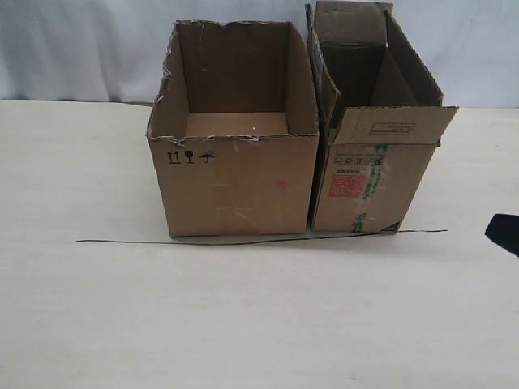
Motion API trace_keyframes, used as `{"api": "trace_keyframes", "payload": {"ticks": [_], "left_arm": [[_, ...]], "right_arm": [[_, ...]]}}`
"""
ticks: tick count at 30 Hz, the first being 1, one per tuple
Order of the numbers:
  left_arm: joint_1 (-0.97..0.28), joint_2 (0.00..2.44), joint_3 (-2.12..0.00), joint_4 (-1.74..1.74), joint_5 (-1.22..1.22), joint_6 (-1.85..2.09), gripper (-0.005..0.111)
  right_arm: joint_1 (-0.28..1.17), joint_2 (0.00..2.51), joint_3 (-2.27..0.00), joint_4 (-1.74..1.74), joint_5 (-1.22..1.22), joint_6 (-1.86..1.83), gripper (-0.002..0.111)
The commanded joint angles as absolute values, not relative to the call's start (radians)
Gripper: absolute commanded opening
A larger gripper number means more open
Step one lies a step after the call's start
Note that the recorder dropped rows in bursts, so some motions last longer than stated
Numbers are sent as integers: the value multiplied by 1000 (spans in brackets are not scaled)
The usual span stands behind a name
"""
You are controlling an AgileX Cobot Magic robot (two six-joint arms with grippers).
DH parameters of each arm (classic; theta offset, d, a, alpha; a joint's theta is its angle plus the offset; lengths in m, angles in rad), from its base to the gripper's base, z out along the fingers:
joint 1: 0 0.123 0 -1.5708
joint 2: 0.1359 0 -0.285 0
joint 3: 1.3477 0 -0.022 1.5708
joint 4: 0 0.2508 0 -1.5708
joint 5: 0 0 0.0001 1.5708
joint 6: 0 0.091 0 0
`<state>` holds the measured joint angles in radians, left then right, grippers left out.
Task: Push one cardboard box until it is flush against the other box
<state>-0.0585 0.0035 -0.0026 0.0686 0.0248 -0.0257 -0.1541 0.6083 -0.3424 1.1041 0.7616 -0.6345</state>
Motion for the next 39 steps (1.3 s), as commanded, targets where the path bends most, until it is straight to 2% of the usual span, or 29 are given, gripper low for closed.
{"api": "trace_keyframes", "payload": {"ticks": [1, 5, 9, 12, 24, 26, 27, 29, 39], "left_arm": [[-58, 0, 0, 69, 15, -30, 0], [-58, 0, 0, 69, 15, -30, 0], [-58, 0, 0, 69, 15, -30, 0], [-58, 0, 0, 69, 15, -30, 0], [-58, 0, 0, 67, 15, -30, 0], [-58, 0, 0, 67, 15, -30, 0], [-58, 0, 0, 67, 15, -30, 0], [-58, 0, 0, 67, 15, -30, 0], [-58, 0, 0, 67, 15, -30, 0]], "right_arm": [[-137, 549, -336, 1057, 641, -654, 5], [-84, 355, -246, 1038, 286, -651, 5], [49, 117, -81, 1038, 78, -651, 5], [46, 3, 0, 1031, 55, -651, 5], [48, 0, 0, 925, 80, -695, 5], [48, 0, 0, 718, 105, -548, 5], [48, 0, 0, 364, 129, -167, 5], [48, 0, 0, 0, 163, 192, 5], [48, 0, 0, -9, 163, 110, 5]]}}
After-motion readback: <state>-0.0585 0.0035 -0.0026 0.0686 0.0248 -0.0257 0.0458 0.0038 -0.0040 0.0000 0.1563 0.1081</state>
